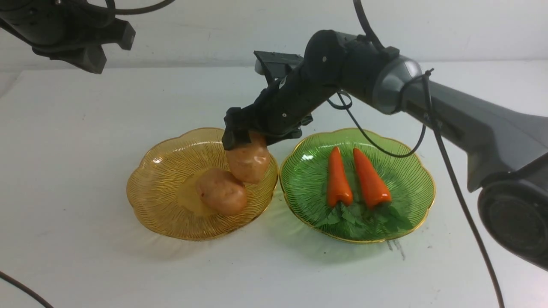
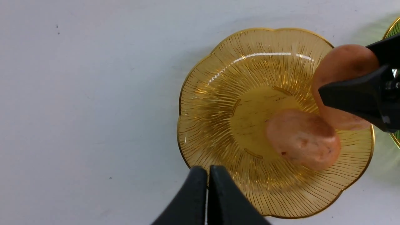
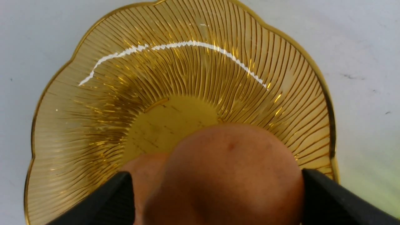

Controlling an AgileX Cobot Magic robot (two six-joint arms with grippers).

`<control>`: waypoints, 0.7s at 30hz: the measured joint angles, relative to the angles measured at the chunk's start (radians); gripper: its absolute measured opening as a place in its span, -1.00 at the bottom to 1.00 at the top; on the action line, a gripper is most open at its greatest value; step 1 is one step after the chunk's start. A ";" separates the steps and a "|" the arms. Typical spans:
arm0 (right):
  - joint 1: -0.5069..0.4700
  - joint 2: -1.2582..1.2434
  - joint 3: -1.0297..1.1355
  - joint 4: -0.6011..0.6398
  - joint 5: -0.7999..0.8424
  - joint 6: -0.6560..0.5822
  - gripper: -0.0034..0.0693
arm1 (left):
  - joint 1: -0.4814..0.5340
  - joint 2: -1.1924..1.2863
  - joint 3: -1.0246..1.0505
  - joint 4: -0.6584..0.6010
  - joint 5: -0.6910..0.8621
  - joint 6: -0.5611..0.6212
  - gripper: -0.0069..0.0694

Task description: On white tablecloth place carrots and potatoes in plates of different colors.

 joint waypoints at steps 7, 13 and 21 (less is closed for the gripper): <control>0.000 0.002 0.000 -0.021 0.020 0.022 0.99 | 0.000 0.000 0.000 -0.005 0.000 0.001 -0.83; -0.003 0.002 -0.049 -0.053 0.145 0.012 0.93 | 0.000 -0.024 0.000 -0.007 0.000 0.001 -0.83; -0.080 -0.211 -0.261 -0.294 0.271 0.055 -0.35 | 0.000 -0.217 0.082 -0.006 0.000 -0.001 -0.83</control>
